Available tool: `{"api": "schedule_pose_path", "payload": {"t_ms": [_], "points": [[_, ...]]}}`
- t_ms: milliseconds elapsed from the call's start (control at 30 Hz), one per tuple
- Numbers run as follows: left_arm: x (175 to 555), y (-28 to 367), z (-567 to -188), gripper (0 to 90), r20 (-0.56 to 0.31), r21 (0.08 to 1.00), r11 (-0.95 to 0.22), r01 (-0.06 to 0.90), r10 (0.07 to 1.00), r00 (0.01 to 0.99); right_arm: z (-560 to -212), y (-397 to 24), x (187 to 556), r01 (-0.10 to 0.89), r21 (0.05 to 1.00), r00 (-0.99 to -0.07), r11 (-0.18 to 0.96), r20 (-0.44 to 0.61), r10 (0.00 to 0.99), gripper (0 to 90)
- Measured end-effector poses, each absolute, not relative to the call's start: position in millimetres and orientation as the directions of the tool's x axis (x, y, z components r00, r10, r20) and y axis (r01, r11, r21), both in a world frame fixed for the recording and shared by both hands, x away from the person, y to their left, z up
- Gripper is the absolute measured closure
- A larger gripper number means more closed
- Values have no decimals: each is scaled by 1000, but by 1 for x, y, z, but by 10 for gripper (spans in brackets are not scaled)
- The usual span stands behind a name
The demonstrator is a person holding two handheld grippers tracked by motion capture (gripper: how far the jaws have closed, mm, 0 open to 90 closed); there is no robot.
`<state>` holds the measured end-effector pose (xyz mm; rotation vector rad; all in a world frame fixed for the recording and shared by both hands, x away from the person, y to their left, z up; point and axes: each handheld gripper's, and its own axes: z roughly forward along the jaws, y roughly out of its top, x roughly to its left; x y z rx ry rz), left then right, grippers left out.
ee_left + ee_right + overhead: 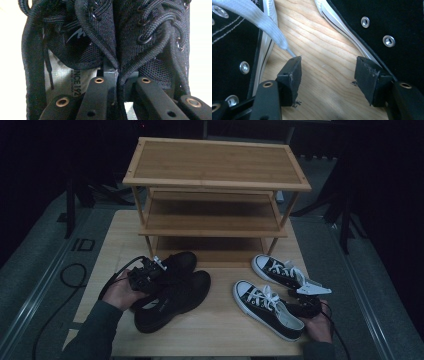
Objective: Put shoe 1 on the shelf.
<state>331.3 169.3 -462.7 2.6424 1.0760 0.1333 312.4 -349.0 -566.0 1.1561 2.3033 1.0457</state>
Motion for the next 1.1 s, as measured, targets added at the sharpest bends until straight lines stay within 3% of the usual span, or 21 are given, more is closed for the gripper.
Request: {"api": "schedule_pose_path", "payload": {"t_ms": [700, 900, 1100], "points": [[348, 153, -445, 858, -13, 387, -606, 695, 750, 661, -566, -349, 313, 533, 750, -602, 392, 11, 798, 381], [361, 138, -441, 858, 70, 401, -580, 709, 792, 607, -566, -349, 313, 534, 750, -602, 392, 11, 798, 381], [372, 122, -450, 858, 99, 410, -555, 724, 816, 569, -566, -349, 313, 534, 749, -603, 392, 12, 798, 381]]}}
